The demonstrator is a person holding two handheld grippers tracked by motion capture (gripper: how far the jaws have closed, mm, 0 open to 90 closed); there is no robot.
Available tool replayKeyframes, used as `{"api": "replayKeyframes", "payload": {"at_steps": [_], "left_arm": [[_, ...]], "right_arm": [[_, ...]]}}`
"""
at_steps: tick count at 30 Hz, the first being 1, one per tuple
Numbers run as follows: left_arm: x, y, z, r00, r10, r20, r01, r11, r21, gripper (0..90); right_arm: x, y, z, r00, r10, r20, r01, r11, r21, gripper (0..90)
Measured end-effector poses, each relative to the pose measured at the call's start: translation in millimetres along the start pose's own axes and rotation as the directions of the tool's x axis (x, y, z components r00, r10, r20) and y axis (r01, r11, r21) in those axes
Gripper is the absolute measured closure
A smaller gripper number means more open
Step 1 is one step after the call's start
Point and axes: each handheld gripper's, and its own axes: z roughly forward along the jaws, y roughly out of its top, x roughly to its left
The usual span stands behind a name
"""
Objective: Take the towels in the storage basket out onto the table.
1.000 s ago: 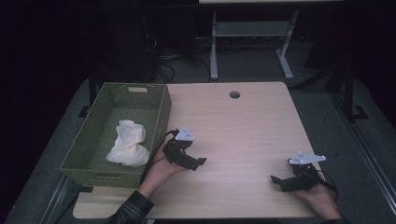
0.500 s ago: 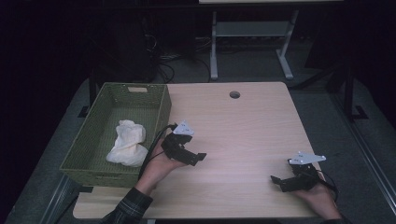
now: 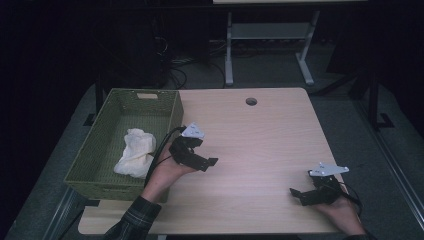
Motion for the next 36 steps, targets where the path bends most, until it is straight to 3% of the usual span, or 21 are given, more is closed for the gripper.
{"api": "replayKeyframes", "payload": {"at_steps": [3,12,21,36], "left_arm": [[3.6,2.2,-1.4,0.9999,-0.015,0.007,0.015,0.9999,0.0,13.5],[13.8,7.3,-9.5,0.9998,0.005,0.019,-0.005,1.0,0.001,13.4],[27.3,12.7,-26.3,0.9995,0.027,-0.016,-0.027,0.9996,-0.01,13.7],[47.8,2.4,-49.5,0.9981,-0.003,-0.061,0.002,0.9999,-0.017,13.6]], "right_arm": [[-0.1,0.0,0.0,1.0,0.0,-0.001,0.0,1.0,0.0,2.0],[0.0,0.0,0.0,1.0,0.0,-0.001,0.0,1.0,0.0,2.0],[0.0,0.0,0.0,1.0,0.001,-0.001,-0.001,1.0,0.0,2.0],[0.0,0.0,0.0,1.0,0.001,-0.001,-0.001,1.0,0.0,2.0]]}}
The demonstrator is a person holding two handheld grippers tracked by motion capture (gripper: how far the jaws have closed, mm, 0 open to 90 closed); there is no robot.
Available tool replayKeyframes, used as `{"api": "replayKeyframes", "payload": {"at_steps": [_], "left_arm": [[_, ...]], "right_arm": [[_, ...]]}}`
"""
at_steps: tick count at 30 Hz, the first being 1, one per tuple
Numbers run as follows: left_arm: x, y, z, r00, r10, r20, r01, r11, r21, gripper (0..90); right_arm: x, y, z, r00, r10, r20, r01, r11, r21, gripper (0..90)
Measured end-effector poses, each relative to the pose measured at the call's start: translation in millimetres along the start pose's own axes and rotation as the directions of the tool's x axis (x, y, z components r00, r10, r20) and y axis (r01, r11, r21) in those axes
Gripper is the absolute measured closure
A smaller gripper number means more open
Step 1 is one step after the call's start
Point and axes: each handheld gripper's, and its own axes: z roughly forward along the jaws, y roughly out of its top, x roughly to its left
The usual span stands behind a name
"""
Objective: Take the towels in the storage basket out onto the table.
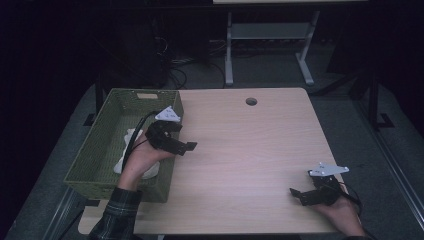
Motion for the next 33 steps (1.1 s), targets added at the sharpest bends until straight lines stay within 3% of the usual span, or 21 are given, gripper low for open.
{"api": "replayKeyframes", "payload": {"at_steps": [20,33], "left_arm": [[18.5,-16.8,-24.1,0.9981,-0.031,-0.053,0.032,0.9993,0.021,14.0],[34.0,-31.7,-42.7,0.9928,-0.066,-0.101,0.067,0.9976,0.013,14.3]], "right_arm": [[0.0,0.0,0.0,1.0,0.0,0.0,0.0,1.0,0.0,2.0],[0.0,0.0,0.0,1.0,0.0,0.0,0.0,1.0,0.0,2.0]]}}
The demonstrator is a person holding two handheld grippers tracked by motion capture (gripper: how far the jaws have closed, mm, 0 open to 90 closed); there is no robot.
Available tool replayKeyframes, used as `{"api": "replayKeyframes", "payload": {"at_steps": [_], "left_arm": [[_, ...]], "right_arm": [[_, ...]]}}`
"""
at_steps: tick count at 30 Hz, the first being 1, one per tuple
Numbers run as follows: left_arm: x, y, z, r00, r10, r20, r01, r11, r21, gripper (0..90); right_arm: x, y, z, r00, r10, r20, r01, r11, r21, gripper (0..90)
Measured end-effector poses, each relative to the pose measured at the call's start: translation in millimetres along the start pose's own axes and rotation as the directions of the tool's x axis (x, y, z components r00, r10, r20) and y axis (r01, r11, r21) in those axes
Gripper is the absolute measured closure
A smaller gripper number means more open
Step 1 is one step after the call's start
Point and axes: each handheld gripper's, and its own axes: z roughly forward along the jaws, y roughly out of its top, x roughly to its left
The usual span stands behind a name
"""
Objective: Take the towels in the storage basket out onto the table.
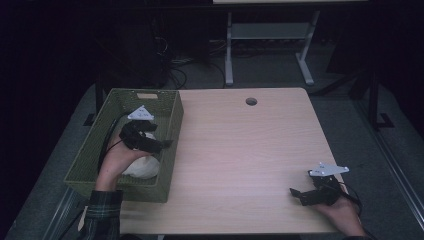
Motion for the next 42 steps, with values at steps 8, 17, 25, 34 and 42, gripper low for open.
{"api": "replayKeyframes", "payload": {"at_steps": [8,17,25,34,42], "left_arm": [[15.1,-13.6,-5.1,0.999,-0.029,-0.034,0.029,0.9995,0.009,14.4],[28.3,-29.9,-3.5,0.997,-0.051,-0.058,0.053,0.9983,0.027,14.4],[39.3,-43.8,1.6,0.9969,-0.06,-0.051,0.062,0.9974,0.038,16.0],[48.0,-59.8,8.6,0.9956,-0.056,-0.075,0.062,0.9944,0.085,18.1],[53.4,-71.7,18.7,0.9942,-0.061,-0.088,0.072,0.988,0.136,21.5]], "right_arm": [[0.0,0.0,0.0,1.0,0.0,0.0,0.0,1.0,0.0,2.0],[0.0,0.0,0.0,1.0,0.0,0.0,0.0,1.0,0.0,2.0],[0.0,0.0,0.0,1.0,0.0,0.0,0.0,1.0,0.0,2.0],[0.0,0.0,0.0,1.0,0.0,0.0,0.0,1.0,0.0,2.0],[0.0,0.0,0.0,1.0,0.0,0.0,0.0,1.0,0.0,2.0]]}}
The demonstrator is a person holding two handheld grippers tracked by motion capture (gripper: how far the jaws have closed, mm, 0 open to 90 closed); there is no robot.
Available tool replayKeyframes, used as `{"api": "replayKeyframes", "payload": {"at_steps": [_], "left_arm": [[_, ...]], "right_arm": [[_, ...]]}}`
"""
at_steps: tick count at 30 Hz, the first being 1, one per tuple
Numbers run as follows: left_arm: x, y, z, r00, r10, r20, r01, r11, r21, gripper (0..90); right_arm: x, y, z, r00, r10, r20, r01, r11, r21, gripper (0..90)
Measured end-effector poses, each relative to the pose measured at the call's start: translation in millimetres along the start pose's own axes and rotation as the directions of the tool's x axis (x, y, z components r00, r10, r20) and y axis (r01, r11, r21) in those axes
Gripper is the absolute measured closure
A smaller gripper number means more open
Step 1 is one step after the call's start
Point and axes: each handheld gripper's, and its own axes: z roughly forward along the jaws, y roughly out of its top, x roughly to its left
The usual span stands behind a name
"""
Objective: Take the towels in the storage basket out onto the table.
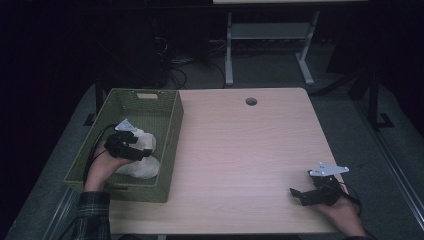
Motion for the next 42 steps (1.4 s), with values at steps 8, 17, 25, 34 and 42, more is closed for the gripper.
{"api": "replayKeyframes", "payload": {"at_steps": [8,17,25,34,42], "left_arm": [[1.2,-3.5,9.7,0.9997,-0.023,0.004,0.022,0.9973,0.069,25.6],[2.5,-6.8,17.6,0.999,-0.039,-0.024,0.042,0.9889,0.143,34.3],[1.3,-7.6,22.2,0.9987,-0.04,-0.033,0.045,0.9835,0.175,43.0],[2.2,-8.8,24.3,0.9969,-0.071,-0.034,0.077,0.9772,0.198,53.8],[4.1,-8.3,19.0,0.994,-0.104,-0.034,0.109,0.973,0.204,80.0]], "right_arm": [[0.0,0.0,0.0,1.0,0.0,0.0,0.0,1.0,0.0,2.0],[0.0,0.0,0.0,1.0,0.0,0.0,0.0,1.0,0.0,2.0],[0.0,-0.1,0.0,1.0,0.0,0.0,0.0,1.0,0.0,2.0],[0.0,-0.1,0.0,1.0,0.0,0.0,0.0,1.0,0.0,2.0],[0.0,0.0,0.0,1.0,0.0,0.0,0.0,1.0,0.0,2.0]]}}
